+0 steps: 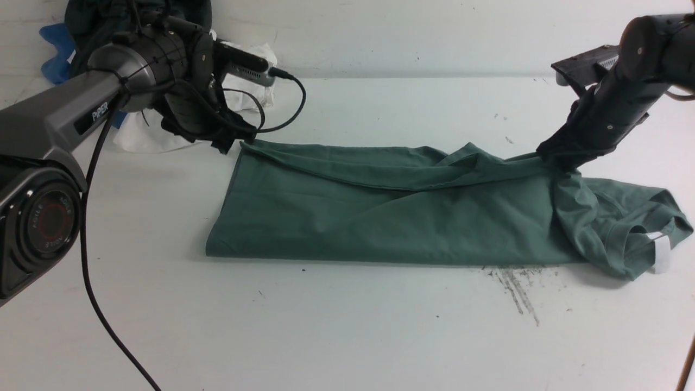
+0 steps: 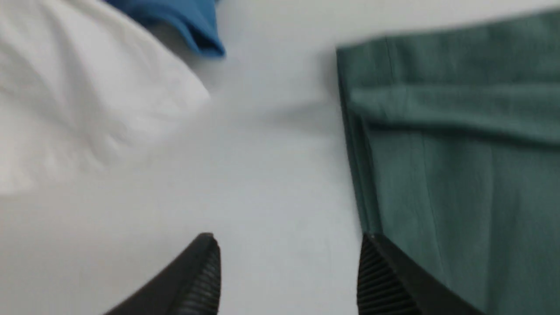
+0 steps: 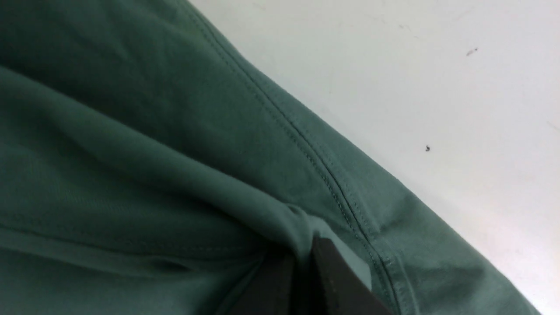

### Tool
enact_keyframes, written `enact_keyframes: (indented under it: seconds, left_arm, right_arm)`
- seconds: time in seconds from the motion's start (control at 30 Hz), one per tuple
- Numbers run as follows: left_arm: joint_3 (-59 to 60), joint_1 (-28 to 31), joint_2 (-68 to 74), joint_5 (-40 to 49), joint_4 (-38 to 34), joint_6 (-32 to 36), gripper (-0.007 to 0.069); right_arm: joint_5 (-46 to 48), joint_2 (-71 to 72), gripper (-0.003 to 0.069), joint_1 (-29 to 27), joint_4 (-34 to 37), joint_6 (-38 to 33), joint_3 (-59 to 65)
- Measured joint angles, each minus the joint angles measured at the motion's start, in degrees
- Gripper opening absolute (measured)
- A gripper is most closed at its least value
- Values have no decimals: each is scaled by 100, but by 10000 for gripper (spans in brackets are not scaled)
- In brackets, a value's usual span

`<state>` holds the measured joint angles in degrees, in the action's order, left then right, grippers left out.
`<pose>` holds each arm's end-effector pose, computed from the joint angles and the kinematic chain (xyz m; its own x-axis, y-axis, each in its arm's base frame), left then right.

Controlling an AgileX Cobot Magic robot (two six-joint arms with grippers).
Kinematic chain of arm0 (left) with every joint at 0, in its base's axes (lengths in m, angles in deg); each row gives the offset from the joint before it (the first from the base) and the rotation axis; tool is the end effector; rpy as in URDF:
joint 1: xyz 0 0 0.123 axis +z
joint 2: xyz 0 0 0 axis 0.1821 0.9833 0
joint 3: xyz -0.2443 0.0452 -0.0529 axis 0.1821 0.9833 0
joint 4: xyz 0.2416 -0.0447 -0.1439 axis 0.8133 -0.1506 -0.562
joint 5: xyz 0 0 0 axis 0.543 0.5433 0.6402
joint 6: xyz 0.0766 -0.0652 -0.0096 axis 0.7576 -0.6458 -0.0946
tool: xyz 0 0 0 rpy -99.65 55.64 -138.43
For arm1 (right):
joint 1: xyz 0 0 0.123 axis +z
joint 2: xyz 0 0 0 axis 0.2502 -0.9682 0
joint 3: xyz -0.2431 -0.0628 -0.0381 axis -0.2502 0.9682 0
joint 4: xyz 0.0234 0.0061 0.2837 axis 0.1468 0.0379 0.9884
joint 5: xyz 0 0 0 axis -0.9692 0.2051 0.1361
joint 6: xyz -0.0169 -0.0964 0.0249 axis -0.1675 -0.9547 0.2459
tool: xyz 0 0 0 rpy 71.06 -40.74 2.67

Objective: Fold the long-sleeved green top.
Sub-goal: Use both arms to drag the lower edge of the fabric forward and fold it over the upper edge

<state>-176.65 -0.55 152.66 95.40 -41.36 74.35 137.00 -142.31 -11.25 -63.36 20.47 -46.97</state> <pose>0.5141 -0.0865 0.1615 -0.8739 0.2705 -0.4039 0.2225 0.9613 0.1625 0.4867 0.0283 0.1604 -0.8772 -0.3738 -0.3014 -0.3620 0.9272 -0.0962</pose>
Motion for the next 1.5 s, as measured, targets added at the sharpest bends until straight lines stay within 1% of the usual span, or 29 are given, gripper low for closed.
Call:
enact_keyframes:
  seconds: [0.07, 0.1, 0.17, 0.27, 0.33, 0.4, 0.47, 0.53, 0.6, 0.7, 0.77, 0.8, 0.83, 0.9, 0.97, 1.03, 1.07, 1.1, 1.2, 1.27, 1.4, 1.43, 1.47, 1.5]
  left_arm:
    - [0, -108, 0, 475, -163, 208, 338]
    - [0, -198, 0, 724, -278, 416, 303]
    - [0, -357, 20, 949, -509, 741, 240]
    - [0, -550, 108, 1071, -738, 1089, 122]
    - [0, -607, 178, 1112, -778, 1138, 49]
    - [0, -621, 242, 1202, -778, 1162, 15]
    - [0, -621, 303, 1301, -773, 1176, -1]
    - [-4, -615, 320, 1346, -767, 1176, -8]
    - [-25, -615, 325, 1364, -763, 1181, -8]
    - [-37, -615, 331, 1376, -769, 1181, -8]
    - [-37, -615, 331, 1376, -769, 1181, -8]
    - [-37, -615, 331, 1376, -769, 1187, -8]
    - [-37, -615, 331, 1376, -769, 1187, -8]
    - [-37, -615, 331, 1382, -775, 1187, -8]
    - [-37, -615, 331, 1382, -780, 1192, -8]
    - [-37, -615, 331, 1382, -780, 1205, -8]
    - [-37, -615, 331, 1382, -780, 1205, -8]
    - [-37, -615, 331, 1382, -780, 1211, -8]
    - [-41, -615, 331, 1382, -786, 1223, -8]
    - [-41, -615, 331, 1382, -786, 1223, -8]
    - [-41, -615, 337, 1367, -786, 1223, -8]
    - [-50, -615, 351, 1367, -786, 1223, -8]
    - [-49, -615, 360, 1367, -786, 1223, -8]
    - [-51, -615, 369, 1367, -786, 1223, -8]
  right_arm:
    - [-52, -24, 32, 0, 0, 76, 0]
    - [-75, -31, 42, 0, 0, 120, 0]
    - [-79, -31, 75, 0, 0, 199, 0]
    - [66, 34, 158, 0, -11, 327, 0]
    - [398, 165, 223, 0, -46, 368, 0]
    - [742, 338, 285, 0, -46, 395, 5]
    - [1103, 608, 333, 0, -11, 409, 97]
    - [1195, 977, 363, 0, 0, 426, 345]
    - [1221, 1408, 378, -7, 48, 456, 914]
    - [1000, 2026, 384, -7, 171, 564, 1947]
    - [486, 2389, 385, -7, 209, 633, 2796]
    - [486, 2411, 385, -7, 209, 643, 2868]
    - [64, 2536, 385, -7, 202, 656, 3392]
    - [-372, 2542, 385, -7, 153, 662, 3906]
    - [-657, 2509, 385, -7, 105, 671, 4133]
    - [-1214, 2380, 386, -7, -93, 832, 4389]
    - [-1247, 2369, 386, -7, -113, 853, 4395]
    - [-1544, 2264, 386, -7, -334, 1030, 4408]
    - [-1888, 2125, 386, -7, -660, 1341, 4408]
    - [-1937, 2047, 386, 6, -803, 1412, 4408]
    - [-1942, 1941, 346, 115, -1032, 1436, 4408]
    - [-1960, 1921, 290, 219, -1113, 1456, 4408]
    - [-1960, 1921, 282, 219, -1110, 1464, 4408]
    - [-2002, 1921, 209, 285, -1188, 1532, 4408]
